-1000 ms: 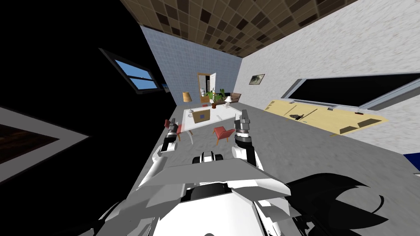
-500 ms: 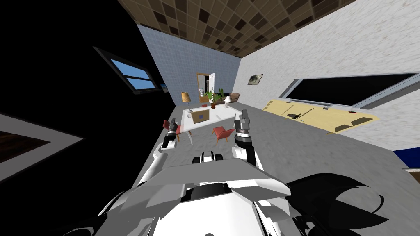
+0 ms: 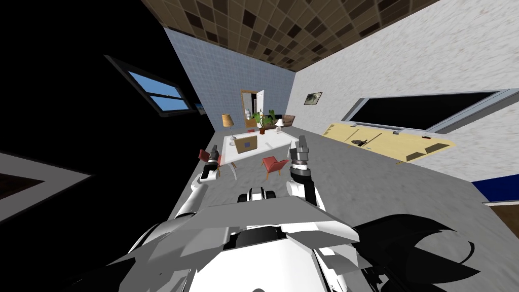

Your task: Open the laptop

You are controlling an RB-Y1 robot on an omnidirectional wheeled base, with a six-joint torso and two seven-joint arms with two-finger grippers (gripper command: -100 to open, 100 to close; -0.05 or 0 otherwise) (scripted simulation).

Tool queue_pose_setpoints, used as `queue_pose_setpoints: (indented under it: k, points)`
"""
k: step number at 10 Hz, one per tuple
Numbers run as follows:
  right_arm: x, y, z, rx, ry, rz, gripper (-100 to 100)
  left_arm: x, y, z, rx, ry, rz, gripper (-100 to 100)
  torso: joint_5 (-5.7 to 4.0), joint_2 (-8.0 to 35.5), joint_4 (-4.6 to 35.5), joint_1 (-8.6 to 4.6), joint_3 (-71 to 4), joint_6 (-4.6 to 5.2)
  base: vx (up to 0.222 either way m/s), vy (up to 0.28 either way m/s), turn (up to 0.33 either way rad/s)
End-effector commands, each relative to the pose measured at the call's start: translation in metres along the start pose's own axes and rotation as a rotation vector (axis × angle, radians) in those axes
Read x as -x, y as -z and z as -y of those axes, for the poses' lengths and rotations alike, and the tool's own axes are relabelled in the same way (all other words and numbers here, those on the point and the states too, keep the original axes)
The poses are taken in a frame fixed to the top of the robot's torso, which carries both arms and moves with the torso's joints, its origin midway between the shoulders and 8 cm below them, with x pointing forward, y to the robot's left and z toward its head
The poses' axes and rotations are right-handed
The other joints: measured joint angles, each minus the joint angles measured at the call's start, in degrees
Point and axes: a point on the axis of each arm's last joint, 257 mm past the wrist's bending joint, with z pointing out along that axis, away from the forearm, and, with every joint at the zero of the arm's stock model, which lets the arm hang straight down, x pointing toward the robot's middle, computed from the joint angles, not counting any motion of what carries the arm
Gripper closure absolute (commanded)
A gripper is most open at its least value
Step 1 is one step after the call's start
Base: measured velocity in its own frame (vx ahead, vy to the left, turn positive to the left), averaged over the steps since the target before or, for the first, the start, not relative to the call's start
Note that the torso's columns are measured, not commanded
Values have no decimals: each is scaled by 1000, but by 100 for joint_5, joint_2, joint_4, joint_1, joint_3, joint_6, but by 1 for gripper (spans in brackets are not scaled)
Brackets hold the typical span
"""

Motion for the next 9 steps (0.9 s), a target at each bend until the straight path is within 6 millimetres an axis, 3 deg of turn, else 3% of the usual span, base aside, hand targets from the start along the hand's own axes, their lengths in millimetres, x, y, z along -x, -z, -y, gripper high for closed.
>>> queue_pose_setpoints:
  k: [1, 9]
  points:
    - [0, 0, 0, 0, 0, 0, 0, 2, -8, -16, 42, -19, 4, -100, 0, -2, 1, 1, -1, 3, 20, -19, -24]
    - [0, 0, 0, 0, 0, 0, 0, -4, -41, -52, 163, -88, -3, -100, 0, -1, 0, 1, 0, 0, 24, -32, -35]
